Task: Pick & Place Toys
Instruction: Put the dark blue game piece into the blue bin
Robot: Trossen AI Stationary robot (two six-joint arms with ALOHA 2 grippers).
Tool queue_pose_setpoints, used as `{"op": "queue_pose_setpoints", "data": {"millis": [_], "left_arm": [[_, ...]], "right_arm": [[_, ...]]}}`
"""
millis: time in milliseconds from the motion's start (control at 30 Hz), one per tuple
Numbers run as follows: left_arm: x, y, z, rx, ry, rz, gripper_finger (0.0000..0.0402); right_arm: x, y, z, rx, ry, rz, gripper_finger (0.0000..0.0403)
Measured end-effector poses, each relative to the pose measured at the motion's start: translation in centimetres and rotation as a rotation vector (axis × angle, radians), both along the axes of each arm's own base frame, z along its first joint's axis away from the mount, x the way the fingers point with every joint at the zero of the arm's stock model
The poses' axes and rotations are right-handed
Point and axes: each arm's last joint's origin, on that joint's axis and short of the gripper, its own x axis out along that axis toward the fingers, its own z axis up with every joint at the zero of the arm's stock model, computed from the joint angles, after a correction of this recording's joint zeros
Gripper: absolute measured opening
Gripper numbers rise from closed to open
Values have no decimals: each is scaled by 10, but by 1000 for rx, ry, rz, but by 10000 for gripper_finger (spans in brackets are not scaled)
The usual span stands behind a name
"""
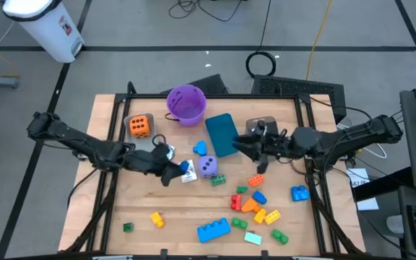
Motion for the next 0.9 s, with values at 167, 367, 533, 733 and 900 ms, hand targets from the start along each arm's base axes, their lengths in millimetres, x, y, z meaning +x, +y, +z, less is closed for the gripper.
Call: {"op": "queue_pose_setpoints", "data": {"millis": [167,367,533,733,900], "left_arm": [[9,-2,39,86,-155,-8,164],[30,-7,68,192,-207,-42,152],[55,-16,76,239,-194,-94,157],[85,-26,80,277,-138,-159,157],[99,-27,83,302,-145,-166,155]], "right_arm": [[3,2,6,46,-94,53,121],[23,7,-12,112,-27,148,163],[43,12,-30,137,11,168,216],[58,13,-40,149,-21,167,257],[63,16,-45,172,-18,263,267]]}}
